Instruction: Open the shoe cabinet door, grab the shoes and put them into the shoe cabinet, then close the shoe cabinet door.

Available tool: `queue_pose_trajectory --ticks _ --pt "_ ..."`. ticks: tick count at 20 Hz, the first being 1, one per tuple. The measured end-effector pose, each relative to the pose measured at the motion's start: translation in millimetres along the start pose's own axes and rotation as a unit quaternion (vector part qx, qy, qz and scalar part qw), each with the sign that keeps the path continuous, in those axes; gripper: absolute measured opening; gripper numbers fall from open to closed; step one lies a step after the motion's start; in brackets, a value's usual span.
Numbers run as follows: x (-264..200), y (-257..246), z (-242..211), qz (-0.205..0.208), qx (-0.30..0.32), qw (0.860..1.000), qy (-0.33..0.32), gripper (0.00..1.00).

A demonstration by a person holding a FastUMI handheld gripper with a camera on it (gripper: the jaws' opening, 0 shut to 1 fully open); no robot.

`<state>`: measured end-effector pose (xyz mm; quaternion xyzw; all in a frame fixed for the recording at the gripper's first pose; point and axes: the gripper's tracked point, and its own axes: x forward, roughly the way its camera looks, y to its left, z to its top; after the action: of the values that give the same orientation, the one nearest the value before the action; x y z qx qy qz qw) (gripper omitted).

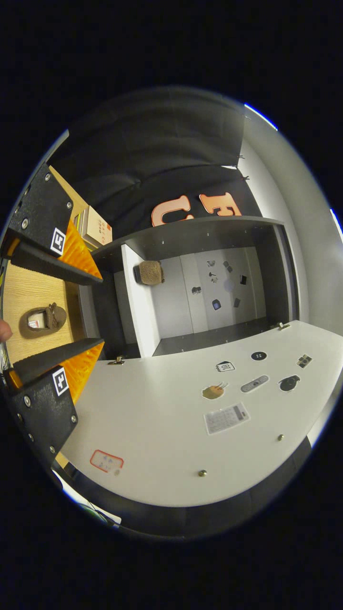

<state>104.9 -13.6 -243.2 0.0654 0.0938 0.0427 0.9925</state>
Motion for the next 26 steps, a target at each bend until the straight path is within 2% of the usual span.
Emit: queue_pose_trajectory --ticks 4,14,21,26 --pt "24 5 -21 0.012 -0.012 1.000 -0.022 0.72" --pt "77 13 -170 0.020 0.008 0.997 0.077 0.74" --pt "88 14 -265 0.012 0.018 0.987 0.160 0.75" --pt "102 20 -296 0.017 -0.006 0.982 0.187 0.74"
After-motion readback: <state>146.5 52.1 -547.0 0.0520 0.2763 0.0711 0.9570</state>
